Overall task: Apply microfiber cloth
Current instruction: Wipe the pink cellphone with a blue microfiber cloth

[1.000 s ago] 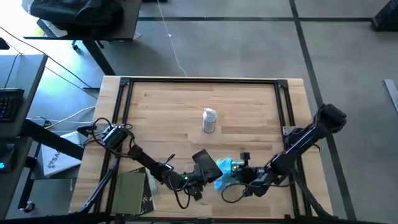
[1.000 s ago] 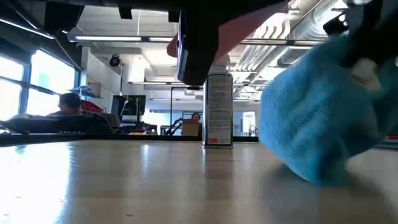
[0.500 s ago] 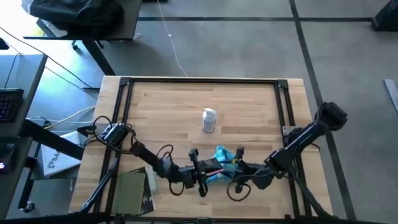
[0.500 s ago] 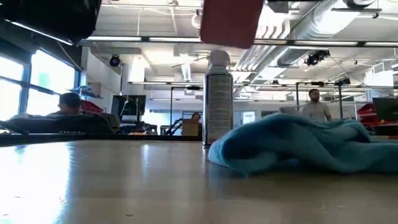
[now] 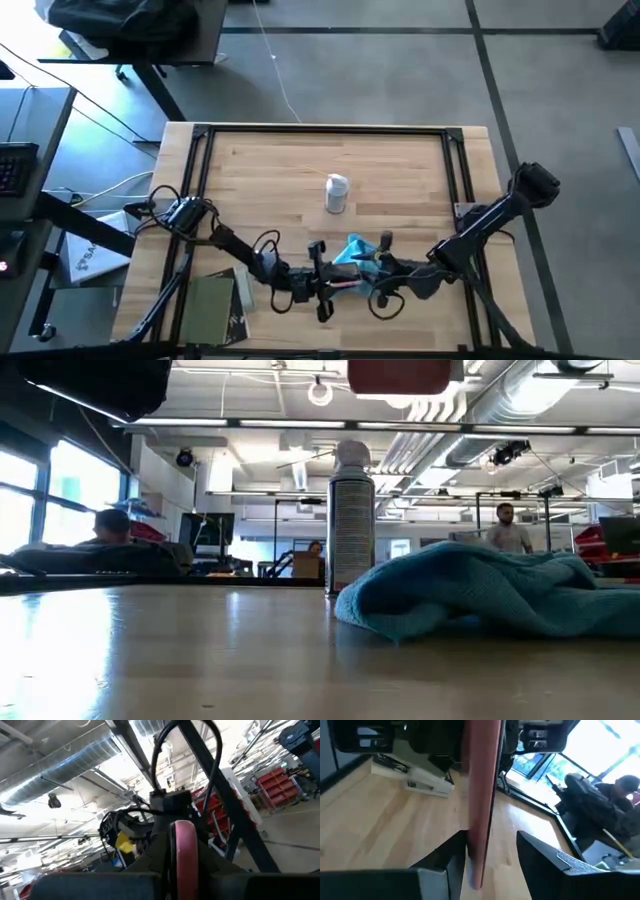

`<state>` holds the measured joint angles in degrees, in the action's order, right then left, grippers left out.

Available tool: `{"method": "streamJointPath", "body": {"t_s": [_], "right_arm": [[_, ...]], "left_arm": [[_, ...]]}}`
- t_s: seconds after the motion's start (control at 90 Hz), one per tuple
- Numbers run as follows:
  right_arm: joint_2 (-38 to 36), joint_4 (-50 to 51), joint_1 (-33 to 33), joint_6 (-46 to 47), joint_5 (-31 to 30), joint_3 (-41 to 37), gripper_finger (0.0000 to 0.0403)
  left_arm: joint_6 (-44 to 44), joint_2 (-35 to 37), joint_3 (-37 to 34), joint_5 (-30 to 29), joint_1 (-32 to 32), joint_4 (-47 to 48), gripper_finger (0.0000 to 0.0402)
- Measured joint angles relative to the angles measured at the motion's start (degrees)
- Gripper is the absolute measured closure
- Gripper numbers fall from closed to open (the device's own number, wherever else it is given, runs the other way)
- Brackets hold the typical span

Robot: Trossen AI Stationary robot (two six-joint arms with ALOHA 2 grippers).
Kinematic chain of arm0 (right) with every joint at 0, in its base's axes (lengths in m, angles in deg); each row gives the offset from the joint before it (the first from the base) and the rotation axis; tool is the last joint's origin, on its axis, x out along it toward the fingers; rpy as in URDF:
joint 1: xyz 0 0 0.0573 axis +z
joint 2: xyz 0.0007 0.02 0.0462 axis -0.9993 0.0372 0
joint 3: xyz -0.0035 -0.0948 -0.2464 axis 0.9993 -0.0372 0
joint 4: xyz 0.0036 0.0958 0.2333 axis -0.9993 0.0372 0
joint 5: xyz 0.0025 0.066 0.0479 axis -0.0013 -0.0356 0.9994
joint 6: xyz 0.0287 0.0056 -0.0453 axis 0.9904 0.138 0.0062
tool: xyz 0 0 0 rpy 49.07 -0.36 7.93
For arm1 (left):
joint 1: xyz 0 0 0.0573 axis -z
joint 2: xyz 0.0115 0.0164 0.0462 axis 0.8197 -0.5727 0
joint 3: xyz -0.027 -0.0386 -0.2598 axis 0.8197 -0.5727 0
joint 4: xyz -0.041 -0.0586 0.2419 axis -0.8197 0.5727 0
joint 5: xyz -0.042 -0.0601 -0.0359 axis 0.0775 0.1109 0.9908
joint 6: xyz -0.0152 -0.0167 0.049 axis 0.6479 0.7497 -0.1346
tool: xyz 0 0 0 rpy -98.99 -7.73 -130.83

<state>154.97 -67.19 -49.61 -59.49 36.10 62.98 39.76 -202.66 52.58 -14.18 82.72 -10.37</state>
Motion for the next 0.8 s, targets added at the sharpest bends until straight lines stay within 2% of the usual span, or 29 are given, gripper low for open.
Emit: {"method": "streamJointPath", "body": {"t_s": [0.144,0.322,0.578,0.8], "right_arm": [[0.20,-0.18,-2.12,3.46,5.54,0.00,0.0294],[0.27,-0.03,-2.64,1.54,6.51,0.00,0.0389],[-0.29,1.10,-2.18,0.55,6.27,-0.02,0.0399],[-1.86,3.43,-1.44,1.91,4.22,-0.07,0.0401]], "left_arm": [[2.30,0.00,1.14,2.18,-1.00,0.97,0.0383],[2.48,-0.02,2.10,2.61,-1.22,3.22,0.0383],[0.19,0.07,2.10,-1.72,-0.50,4.62,0.0377],[-0.66,0.07,1.78,-4.49,-0.39,6.61,0.0325]]}}
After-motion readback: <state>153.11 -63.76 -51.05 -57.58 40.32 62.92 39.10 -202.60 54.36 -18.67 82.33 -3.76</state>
